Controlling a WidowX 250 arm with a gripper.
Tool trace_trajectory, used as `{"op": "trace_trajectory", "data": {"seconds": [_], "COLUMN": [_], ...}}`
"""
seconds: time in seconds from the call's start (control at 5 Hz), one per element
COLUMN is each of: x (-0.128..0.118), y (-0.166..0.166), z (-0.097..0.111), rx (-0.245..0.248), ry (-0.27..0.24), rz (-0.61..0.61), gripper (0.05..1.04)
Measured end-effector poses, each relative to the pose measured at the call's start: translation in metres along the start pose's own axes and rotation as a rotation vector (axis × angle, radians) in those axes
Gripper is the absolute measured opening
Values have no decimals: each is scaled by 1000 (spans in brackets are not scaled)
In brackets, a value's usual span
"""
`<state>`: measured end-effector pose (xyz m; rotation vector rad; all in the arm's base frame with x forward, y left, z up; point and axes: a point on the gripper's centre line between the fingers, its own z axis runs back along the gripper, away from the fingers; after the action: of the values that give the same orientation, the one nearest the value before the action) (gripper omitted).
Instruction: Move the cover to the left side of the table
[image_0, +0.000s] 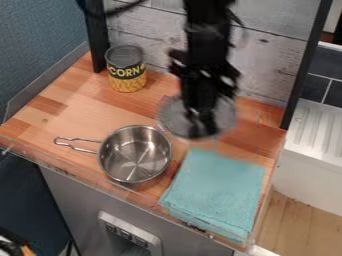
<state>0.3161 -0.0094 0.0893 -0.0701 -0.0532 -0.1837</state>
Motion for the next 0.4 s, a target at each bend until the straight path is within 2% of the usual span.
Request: {"op": "trace_trajectory", "data": {"seconds": [0.2, 0.4], "x": [-7, -19], "y": [49, 99], "z": [0, -11], "rx": [28, 56], "ry": [-8, -20], "rz": [206, 391], "gripper": [280, 280]}}
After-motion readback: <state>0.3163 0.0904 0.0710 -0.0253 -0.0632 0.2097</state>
